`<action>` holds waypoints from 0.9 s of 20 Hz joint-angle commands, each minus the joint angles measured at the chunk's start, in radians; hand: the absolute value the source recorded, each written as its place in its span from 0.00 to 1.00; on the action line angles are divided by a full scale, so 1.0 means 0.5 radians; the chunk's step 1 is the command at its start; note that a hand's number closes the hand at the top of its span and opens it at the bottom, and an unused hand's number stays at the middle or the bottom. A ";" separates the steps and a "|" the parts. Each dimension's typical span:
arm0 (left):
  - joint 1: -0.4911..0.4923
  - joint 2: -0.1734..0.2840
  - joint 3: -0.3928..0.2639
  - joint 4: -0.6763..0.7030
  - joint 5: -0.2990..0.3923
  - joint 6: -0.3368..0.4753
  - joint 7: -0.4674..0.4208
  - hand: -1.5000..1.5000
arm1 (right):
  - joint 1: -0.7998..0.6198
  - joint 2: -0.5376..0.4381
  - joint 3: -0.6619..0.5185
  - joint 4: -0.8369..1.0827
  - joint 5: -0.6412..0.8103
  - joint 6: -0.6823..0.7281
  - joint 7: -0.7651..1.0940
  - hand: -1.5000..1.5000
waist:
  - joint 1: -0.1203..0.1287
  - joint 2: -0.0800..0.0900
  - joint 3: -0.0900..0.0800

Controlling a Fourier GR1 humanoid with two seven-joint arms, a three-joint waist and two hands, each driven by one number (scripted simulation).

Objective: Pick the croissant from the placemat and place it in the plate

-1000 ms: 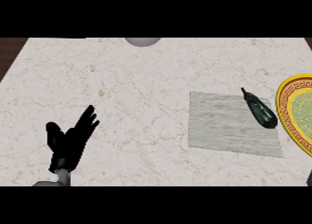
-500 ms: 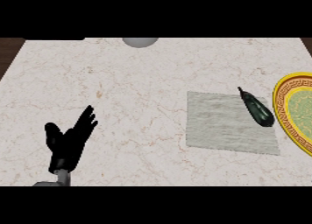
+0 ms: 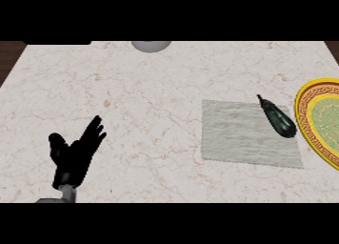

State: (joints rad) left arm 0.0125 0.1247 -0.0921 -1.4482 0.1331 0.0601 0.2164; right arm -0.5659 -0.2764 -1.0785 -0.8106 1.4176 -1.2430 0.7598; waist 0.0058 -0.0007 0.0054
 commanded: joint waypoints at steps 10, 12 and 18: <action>0.008 0.048 0.071 0.031 0.016 -0.039 0.023 0.50 | 0.567 0.544 0.817 -0.957 -0.682 -0.274 0.001 0.00 | -0.031 -0.012 -0.012; 0.094 -0.027 -0.004 -0.036 -0.042 0.035 0.020 0.50 | 0.766 0.547 1.064 -1.015 -0.787 -0.353 0.062 0.00 | -0.023 -0.013 -0.011; 0.101 -0.008 0.022 -0.007 -0.050 -0.003 -0.030 0.50 | 1.038 0.552 1.401 -1.187 -0.548 -0.344 0.409 0.00 | -0.014 -0.007 -0.015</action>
State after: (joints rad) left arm 0.0203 0.1198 -0.0779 -1.4546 0.1192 0.0606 0.2169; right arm -0.1487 -0.0093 -0.4875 -1.3337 1.1041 -1.3616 0.8530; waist -0.0031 -0.0073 0.0014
